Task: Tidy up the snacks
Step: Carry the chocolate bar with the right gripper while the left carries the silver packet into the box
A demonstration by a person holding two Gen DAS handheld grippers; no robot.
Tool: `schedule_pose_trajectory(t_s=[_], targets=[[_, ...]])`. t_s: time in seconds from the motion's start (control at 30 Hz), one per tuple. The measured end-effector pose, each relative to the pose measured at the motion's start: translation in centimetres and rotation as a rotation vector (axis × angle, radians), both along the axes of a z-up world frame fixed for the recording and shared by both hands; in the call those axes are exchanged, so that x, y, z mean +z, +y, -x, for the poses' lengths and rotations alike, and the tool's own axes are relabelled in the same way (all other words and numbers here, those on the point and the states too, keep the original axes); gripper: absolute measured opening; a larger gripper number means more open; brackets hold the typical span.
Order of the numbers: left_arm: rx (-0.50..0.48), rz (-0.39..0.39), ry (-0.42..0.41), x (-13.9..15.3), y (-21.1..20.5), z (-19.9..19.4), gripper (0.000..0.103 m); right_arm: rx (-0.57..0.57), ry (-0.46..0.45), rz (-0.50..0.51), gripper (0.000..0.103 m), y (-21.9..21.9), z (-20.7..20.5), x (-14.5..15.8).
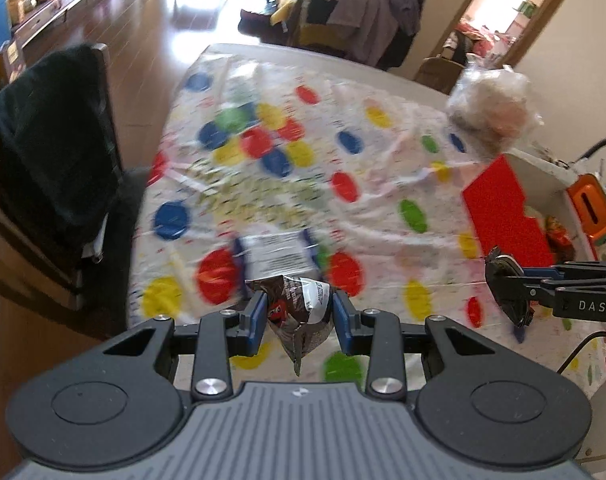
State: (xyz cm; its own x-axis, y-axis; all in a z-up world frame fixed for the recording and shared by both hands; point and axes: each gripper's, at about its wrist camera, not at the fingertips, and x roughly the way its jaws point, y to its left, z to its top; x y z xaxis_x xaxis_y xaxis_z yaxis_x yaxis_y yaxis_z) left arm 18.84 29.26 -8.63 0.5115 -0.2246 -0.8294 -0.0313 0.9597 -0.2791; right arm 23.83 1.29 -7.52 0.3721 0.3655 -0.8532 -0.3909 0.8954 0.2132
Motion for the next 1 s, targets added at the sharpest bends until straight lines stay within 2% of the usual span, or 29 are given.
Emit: schedule_pose_trajectory(t_s=[0.23,0.5,0.77,1.0], targets=[[-0.108,-0.01,-0.046,2.7,-7.6,-1.4,0.034,-0.075,-0.036,-0.012,0.032,-7.3,0.3,2.4],[-0.208,-0.017,-0.086,4.4,-17.0,-3.3,0.034,-0.165,-0.081,-0.014,0.032,-15.7,-0.3,3.5],[-0.285,-0.031,-0.099,4.6,-25.7,-5.6,0.034,-0.232,-0.109,-0.01,0.032,-23.3,-2.0,3.7],[-0.337,-0.056,-0.086,3.8,-32.7,-8.3,0.034,-0.252,-0.101,0.036,0.032,-27.9,-4.6,2.2]])
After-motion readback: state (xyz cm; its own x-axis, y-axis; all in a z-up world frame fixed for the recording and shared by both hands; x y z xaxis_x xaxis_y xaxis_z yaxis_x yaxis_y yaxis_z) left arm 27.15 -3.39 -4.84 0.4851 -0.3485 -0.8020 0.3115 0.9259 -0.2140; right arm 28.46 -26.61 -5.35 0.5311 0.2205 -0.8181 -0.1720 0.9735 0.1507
